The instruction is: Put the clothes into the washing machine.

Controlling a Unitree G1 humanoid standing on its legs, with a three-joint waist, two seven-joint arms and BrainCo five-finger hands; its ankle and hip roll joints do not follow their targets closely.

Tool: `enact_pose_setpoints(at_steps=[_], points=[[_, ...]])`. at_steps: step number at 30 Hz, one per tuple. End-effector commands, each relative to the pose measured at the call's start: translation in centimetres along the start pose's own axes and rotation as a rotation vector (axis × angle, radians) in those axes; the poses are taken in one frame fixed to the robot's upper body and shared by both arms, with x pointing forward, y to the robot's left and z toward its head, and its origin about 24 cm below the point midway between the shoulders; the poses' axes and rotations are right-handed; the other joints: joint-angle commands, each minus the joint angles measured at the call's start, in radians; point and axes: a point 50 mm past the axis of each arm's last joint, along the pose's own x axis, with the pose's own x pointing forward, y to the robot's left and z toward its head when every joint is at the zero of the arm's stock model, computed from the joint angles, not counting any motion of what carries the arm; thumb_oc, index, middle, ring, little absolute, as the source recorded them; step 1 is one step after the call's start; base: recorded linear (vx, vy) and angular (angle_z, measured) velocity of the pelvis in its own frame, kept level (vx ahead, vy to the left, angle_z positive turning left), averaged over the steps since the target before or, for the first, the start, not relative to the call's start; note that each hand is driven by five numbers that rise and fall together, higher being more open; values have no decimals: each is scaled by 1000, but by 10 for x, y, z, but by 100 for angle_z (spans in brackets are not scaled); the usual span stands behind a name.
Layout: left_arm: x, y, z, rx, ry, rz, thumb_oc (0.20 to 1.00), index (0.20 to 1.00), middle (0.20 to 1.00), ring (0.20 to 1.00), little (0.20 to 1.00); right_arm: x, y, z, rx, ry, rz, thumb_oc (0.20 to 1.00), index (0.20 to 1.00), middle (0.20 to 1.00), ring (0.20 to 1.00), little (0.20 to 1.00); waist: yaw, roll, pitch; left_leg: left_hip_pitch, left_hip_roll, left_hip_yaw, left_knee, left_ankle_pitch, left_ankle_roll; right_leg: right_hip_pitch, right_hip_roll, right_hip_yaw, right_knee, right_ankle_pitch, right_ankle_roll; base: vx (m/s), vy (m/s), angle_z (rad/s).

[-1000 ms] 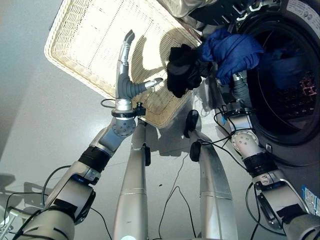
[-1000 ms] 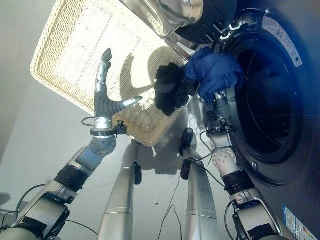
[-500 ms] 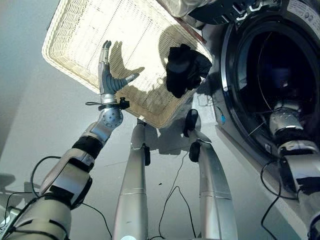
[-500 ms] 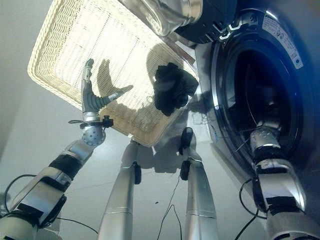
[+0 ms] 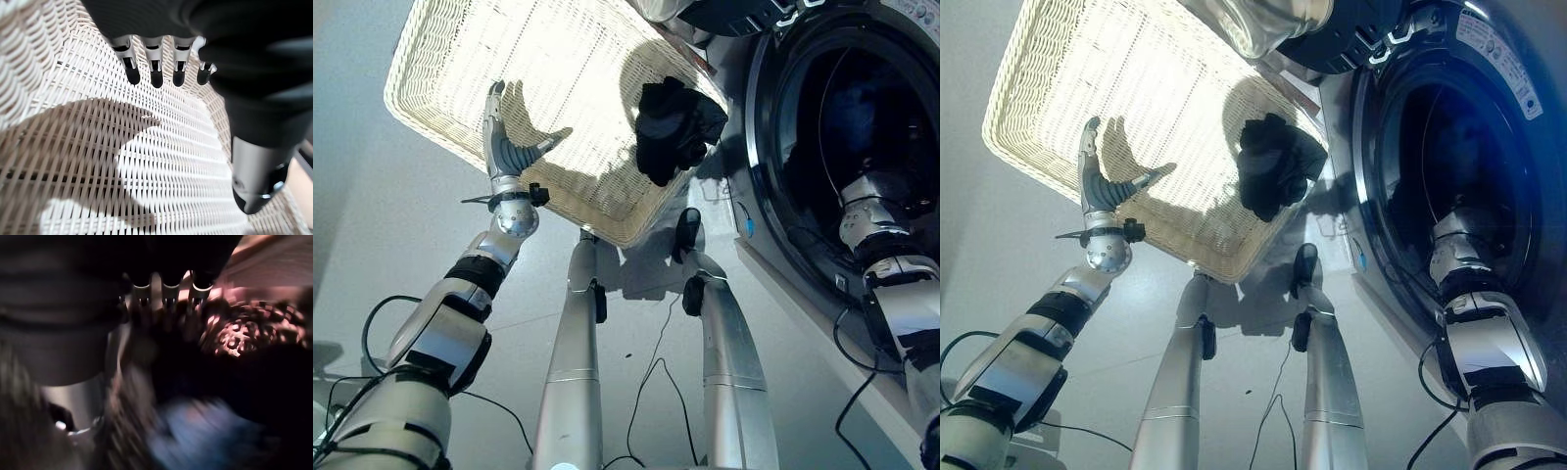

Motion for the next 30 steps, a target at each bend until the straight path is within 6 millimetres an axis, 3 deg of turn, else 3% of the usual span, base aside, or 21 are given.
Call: enact_pose_setpoints(at_steps=[1, 6, 10, 16, 17, 25, 30], points=[[16, 0, 15, -34, -27, 42, 1000, 1000, 1000, 1000, 1000, 27, -25, 29, -189, -117, -26, 1000, 1000, 1000, 1000, 1000, -1, 20, -23, -13, -52, 17, 136, -160, -6, 73, 44, -38, -221, 170, 117, -6, -5, 3], [19, -4, 21, -38, -46, 47, 1000, 1000, 1000, 1000, 1000, 4, 3, 7, -209, -83, 98, 1000, 1000, 1000, 1000, 1000, -1, 28, -23, -17, -52, 26, 125, -160, -1, 63, 43, -42, -218, 163, 116, -1, -1, 1], [18, -7, 23, -43, -45, 68, 1000, 1000, 1000, 1000, 1000, -20, 22, -1, -177, -150, 138, 1000, 1000, 1000, 1000, 1000, -12, 32, -23, -19, -51, 38, 115, -157, -3, 53, 46, -35, -218, 160, 115, -4, 22, 0], [17, -5, 21, -39, -32, 118, 1000, 1000, 1000, 1000, 1000, -56, 41, 4, -147, -357, 234, 1000, 1000, 1000, 1000, 1000, -37, 34, -23, -27, -49, 55, 110, -156, -8, 38, 54, -21, -217, 152, 114, -15, 59, -1], [14, -4, 19, -36, -30, 130, 1000, 1000, 1000, 1000, 1000, -71, 46, 3, -135, -424, 268, 1000, 1000, 1000, 1000, 1000, -44, 34, -23, -29, -49, 60, 111, -154, -10, 34, 56, -16, -215, 150, 113, -16, 55, 1], [9, -3, 15, -25, -13, 159, 1000, 1000, 1000, 1000, 1000, -118, 57, 7, -107, -663, 432, 1000, 1000, 1000, 1000, 1000, -63, 34, -23, -27, -47, 73, 109, -151, -14, 29, 58, -6, -209, 140, 112, -9, 31, -1], [6, -2, 10, -41, 16, 176, 1000, 1000, 1000, 1000, 1000, -160, 68, 13, -127, -882, 598, 1000, 1000, 1000, 1000, 1000, -65, 36, -23, -21, -46, 78, 115, -147, -17, 33, 53, -6, -199, 129, 111, -2, 6, 0]])
